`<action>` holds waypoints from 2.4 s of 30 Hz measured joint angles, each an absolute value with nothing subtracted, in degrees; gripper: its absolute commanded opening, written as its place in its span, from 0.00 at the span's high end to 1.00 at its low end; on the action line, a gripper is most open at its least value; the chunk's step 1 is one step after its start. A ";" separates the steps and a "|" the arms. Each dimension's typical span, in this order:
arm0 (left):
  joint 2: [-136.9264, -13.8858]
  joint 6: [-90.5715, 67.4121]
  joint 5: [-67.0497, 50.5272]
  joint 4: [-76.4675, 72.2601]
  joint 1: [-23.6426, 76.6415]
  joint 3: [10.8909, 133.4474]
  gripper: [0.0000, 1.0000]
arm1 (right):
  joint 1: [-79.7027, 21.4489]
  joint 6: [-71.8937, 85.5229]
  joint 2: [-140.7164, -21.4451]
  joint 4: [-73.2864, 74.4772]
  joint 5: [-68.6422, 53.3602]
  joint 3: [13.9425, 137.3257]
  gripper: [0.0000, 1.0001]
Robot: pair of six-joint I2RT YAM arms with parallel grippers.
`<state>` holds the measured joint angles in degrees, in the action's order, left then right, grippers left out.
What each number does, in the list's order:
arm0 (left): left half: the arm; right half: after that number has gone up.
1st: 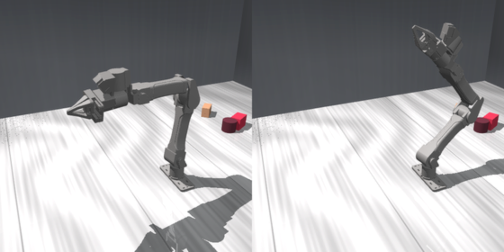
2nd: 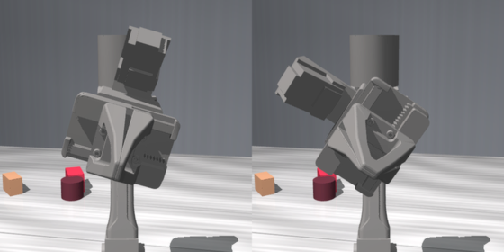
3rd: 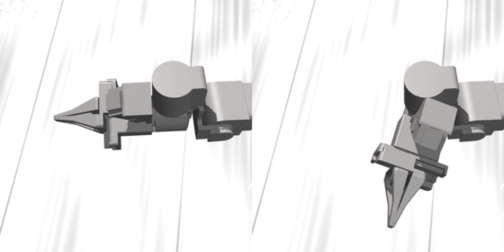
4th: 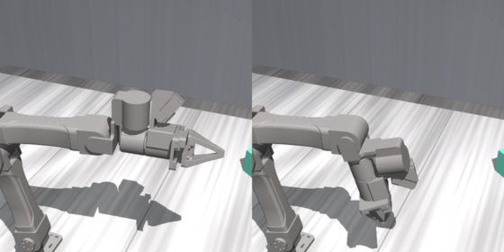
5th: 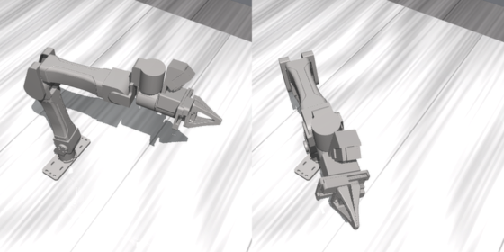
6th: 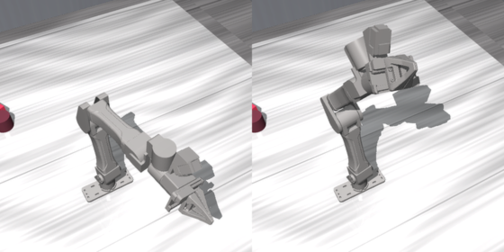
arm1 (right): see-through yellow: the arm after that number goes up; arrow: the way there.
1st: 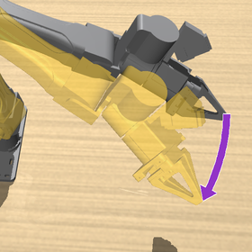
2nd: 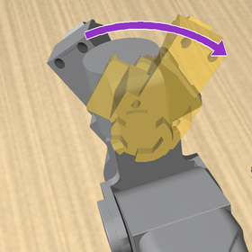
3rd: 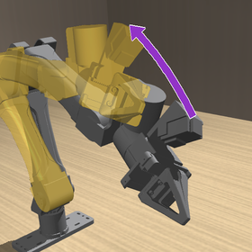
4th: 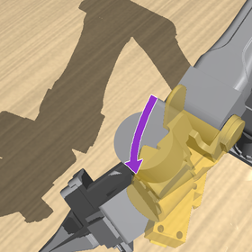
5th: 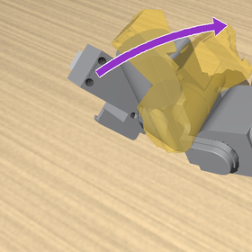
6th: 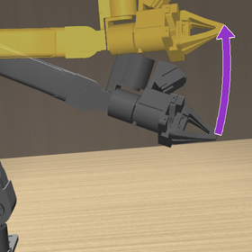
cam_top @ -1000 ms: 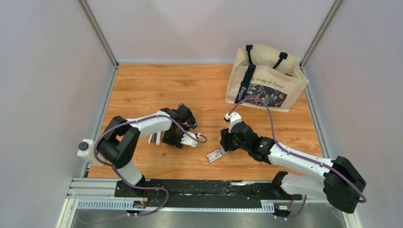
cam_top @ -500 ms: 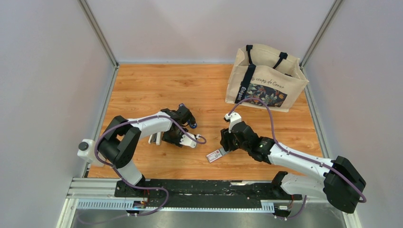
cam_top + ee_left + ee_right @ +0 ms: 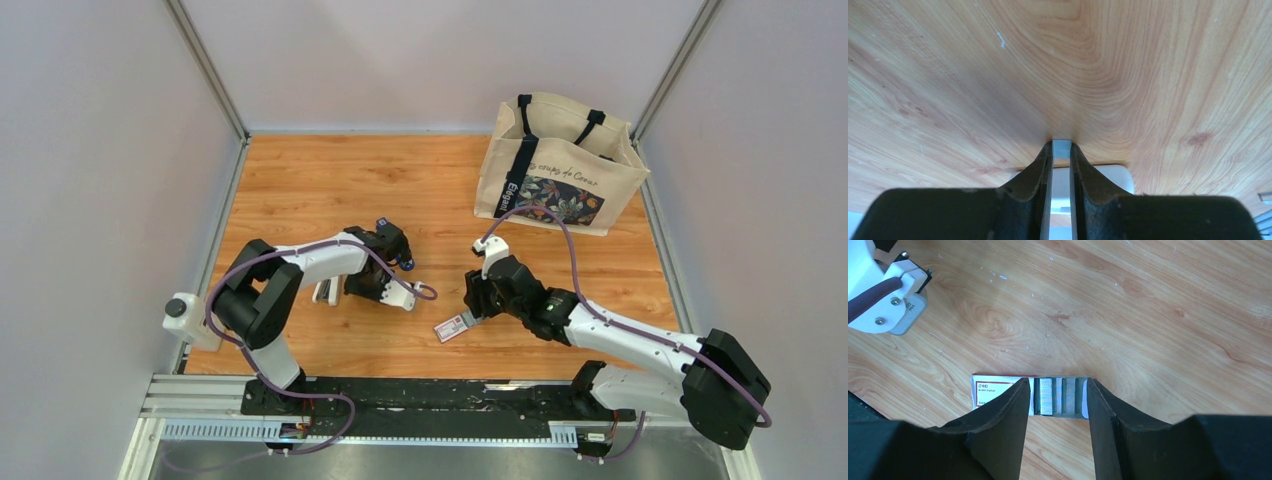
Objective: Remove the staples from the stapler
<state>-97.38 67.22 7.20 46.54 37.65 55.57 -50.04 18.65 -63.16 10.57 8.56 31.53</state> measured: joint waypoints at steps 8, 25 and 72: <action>-98.41 61.30 4.40 52.99 37.85 64.16 0.99 | -50.04 18.50 -61.23 12.64 8.99 32.97 0.51; -83.88 30.17 -45.74 66.17 29.93 97.34 0.90 | -49.41 17.32 -46.98 17.23 -2.72 46.85 0.41; -76.34 -42.92 -77.12 -5.04 29.10 73.78 0.88 | -47.88 28.97 -52.90 -0.43 -20.71 57.06 0.61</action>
<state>-76.34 -42.92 -77.12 -5.04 29.10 73.78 -47.88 28.97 -52.90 -0.43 -20.71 57.06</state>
